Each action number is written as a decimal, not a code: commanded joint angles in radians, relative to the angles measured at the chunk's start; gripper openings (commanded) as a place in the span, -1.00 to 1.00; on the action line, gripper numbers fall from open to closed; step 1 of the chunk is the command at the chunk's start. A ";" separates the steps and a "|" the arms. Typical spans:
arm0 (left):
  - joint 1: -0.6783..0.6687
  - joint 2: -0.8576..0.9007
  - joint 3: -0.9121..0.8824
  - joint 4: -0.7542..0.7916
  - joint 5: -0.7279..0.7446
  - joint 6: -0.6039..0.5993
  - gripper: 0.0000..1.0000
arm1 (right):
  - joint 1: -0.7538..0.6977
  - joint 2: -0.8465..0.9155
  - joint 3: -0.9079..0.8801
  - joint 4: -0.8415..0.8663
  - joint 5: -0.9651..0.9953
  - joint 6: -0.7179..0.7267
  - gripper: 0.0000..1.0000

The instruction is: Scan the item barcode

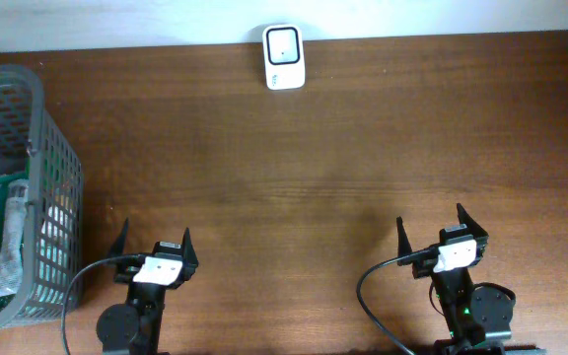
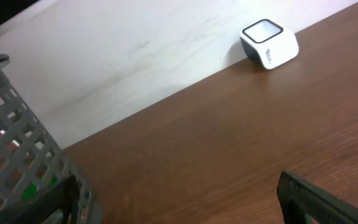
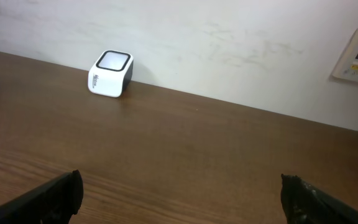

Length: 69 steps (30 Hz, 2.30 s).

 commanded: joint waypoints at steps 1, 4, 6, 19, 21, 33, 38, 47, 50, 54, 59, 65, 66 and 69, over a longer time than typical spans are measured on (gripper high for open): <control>0.003 -0.008 -0.005 0.035 0.042 -0.141 0.98 | 0.006 -0.007 -0.005 -0.005 0.001 0.004 0.97; 0.003 0.002 0.046 0.026 0.045 -0.243 0.98 | 0.006 -0.007 -0.005 -0.005 0.001 0.004 0.97; 0.003 0.053 0.117 0.001 0.081 -0.243 0.99 | 0.006 -0.007 -0.005 -0.005 0.001 0.004 0.97; 0.003 0.951 1.115 -0.644 0.240 -0.243 0.98 | 0.006 -0.007 -0.005 -0.005 0.001 0.004 0.97; 0.003 1.057 1.271 -0.791 0.259 -0.242 0.98 | 0.006 -0.007 -0.005 -0.005 0.001 0.004 0.97; 0.272 1.149 1.587 -0.937 -0.059 -0.605 0.90 | 0.006 -0.007 -0.005 -0.005 0.001 0.004 0.97; 0.630 1.187 1.598 -1.044 -0.090 -0.809 0.77 | 0.006 -0.007 -0.005 -0.005 0.001 0.004 0.97; 0.811 1.548 1.589 -1.114 -0.045 -0.795 0.55 | 0.006 -0.007 -0.005 -0.005 0.001 0.004 0.97; 0.811 1.646 1.589 -1.128 -0.003 -0.741 0.52 | 0.006 -0.007 -0.005 -0.005 0.001 0.004 0.97; 0.811 1.740 1.562 -1.141 0.012 -0.692 0.52 | 0.006 -0.007 -0.005 -0.005 0.001 0.004 0.97; 0.810 1.757 1.421 -1.068 -0.005 -0.670 0.50 | 0.006 -0.007 -0.005 -0.005 0.001 0.004 0.97; 0.810 1.797 1.319 -0.975 -0.030 -0.663 0.48 | 0.006 -0.007 -0.005 -0.005 0.001 0.004 0.97; 0.803 1.824 1.313 -0.968 -0.031 -0.662 0.44 | 0.006 -0.007 -0.005 -0.005 0.001 0.004 0.97; 0.787 1.849 1.316 -0.958 -0.042 -0.663 -0.48 | 0.006 -0.007 -0.005 -0.005 0.001 0.004 0.97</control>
